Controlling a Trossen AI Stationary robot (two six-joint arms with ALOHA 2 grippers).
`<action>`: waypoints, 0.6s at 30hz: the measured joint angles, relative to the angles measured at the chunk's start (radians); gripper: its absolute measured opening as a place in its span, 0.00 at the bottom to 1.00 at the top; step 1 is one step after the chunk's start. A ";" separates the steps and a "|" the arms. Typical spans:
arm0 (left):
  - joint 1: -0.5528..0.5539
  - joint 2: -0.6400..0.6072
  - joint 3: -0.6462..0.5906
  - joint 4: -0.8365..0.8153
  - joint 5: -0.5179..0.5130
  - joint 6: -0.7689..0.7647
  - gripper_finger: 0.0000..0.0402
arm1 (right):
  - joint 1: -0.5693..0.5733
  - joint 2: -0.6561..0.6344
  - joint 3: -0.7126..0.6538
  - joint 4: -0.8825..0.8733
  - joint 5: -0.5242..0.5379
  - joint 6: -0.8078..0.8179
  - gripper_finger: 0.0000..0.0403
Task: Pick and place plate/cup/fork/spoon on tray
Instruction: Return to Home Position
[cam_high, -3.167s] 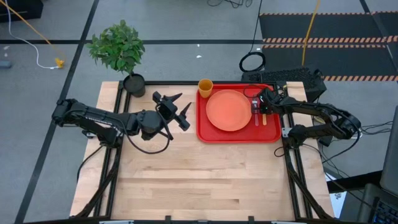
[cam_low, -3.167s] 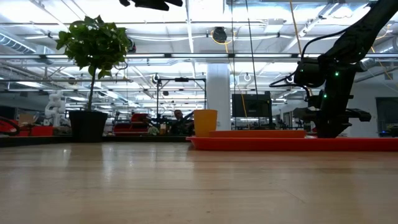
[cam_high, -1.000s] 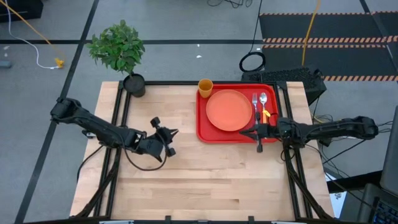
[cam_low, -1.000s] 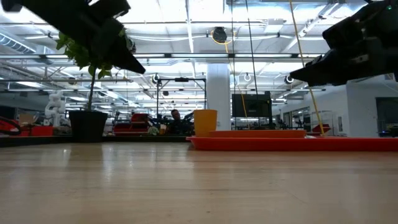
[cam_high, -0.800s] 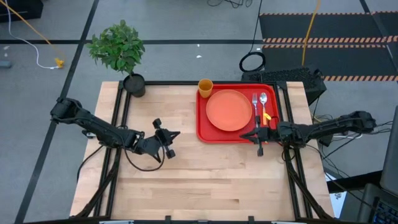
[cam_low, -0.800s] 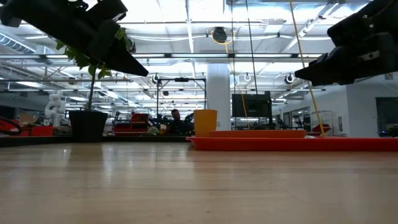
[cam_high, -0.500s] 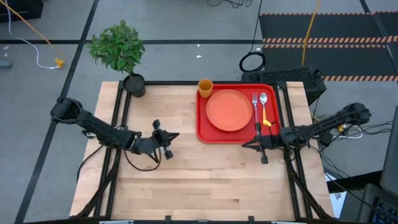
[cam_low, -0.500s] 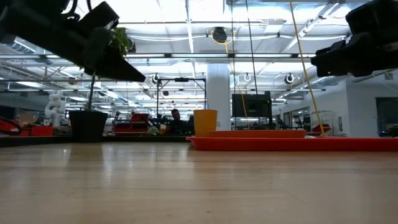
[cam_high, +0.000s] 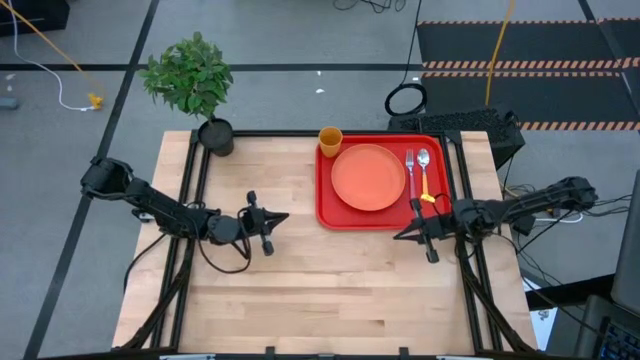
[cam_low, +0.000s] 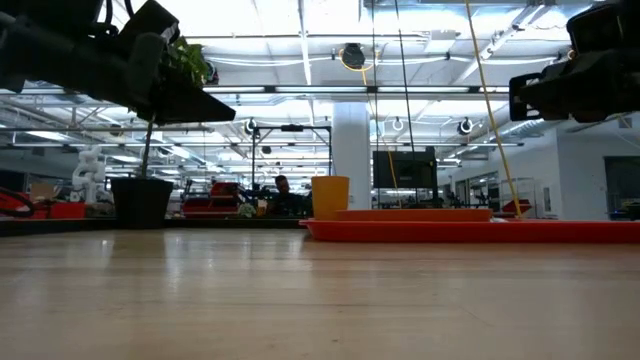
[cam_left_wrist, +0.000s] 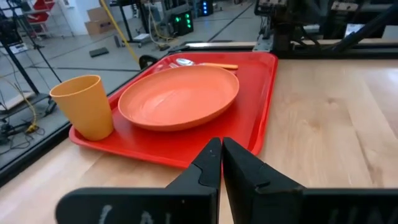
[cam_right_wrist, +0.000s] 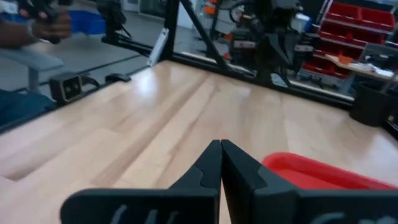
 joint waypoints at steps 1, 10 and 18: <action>0.002 0.000 0.000 0.006 0.001 0.000 0.05 | -0.010 -0.013 0.000 -0.018 0.000 -0.003 0.00; 0.004 0.000 0.000 0.008 0.017 -0.018 0.05 | -0.093 -0.161 0.000 -0.113 -0.030 -0.047 0.00; 0.004 0.000 0.001 0.008 0.017 -0.022 0.05 | -0.150 -0.293 0.000 -0.203 -0.033 -0.084 0.00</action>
